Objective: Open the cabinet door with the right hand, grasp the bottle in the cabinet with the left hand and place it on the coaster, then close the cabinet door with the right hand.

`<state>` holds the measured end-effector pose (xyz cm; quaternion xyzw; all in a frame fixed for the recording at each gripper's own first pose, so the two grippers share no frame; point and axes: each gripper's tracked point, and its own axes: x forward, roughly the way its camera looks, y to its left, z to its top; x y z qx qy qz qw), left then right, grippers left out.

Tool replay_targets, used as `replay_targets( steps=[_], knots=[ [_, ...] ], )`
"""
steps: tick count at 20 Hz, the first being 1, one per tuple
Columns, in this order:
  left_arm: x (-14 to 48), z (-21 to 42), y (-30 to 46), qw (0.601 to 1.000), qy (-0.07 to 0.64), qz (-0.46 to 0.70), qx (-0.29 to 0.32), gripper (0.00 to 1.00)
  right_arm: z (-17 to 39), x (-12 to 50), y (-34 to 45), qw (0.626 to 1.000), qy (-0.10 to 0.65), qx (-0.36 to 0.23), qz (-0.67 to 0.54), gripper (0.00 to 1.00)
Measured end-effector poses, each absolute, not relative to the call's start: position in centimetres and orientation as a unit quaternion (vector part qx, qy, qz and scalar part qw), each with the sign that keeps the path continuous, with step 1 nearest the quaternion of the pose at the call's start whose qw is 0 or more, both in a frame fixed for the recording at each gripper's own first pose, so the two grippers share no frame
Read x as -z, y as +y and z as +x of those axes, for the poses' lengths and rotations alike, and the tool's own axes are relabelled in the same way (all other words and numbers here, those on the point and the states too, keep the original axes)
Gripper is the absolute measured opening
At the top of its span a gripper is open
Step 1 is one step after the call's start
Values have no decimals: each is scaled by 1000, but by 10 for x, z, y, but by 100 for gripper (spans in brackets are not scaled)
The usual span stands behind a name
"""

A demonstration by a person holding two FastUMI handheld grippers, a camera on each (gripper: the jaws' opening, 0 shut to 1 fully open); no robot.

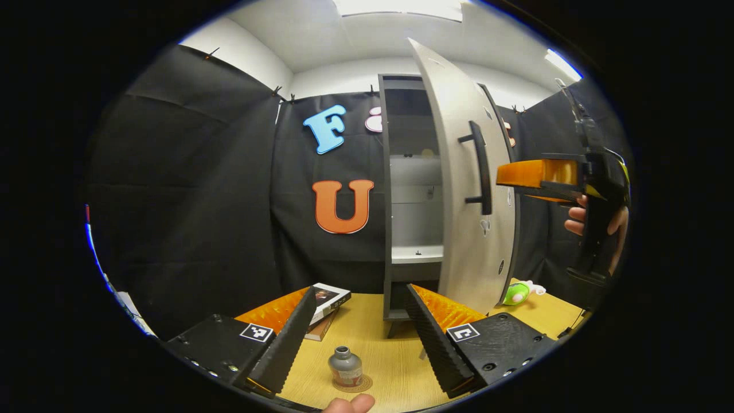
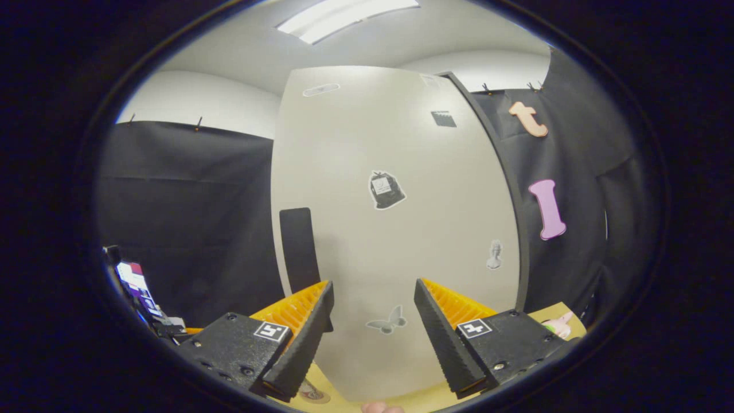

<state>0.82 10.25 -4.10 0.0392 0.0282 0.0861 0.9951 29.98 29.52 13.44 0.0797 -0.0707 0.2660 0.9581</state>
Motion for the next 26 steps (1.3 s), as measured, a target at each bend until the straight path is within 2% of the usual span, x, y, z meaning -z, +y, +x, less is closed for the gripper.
replay_targets(
  steps=[5, 10, 17, 26],
  knots=[
    [48, 7, 111, 994, 33, 27, -97, 94, 315, -143, 302, 962, -74, -252, 78, 92],
    [52, 3, 106, 994, 32, 29, -97, 94, 288, -129, 268, 971, -76, -216, 64, 92],
    [41, 0, 69, 998, 10, 18, -66, 94, 222, -84, 171, 993, -67, -94, 10, 93],
    [35, -10, 26, 999, -12, 13, -34, 94, 149, -28, 73, 998, -47, 50, 1, 93]
  ],
)
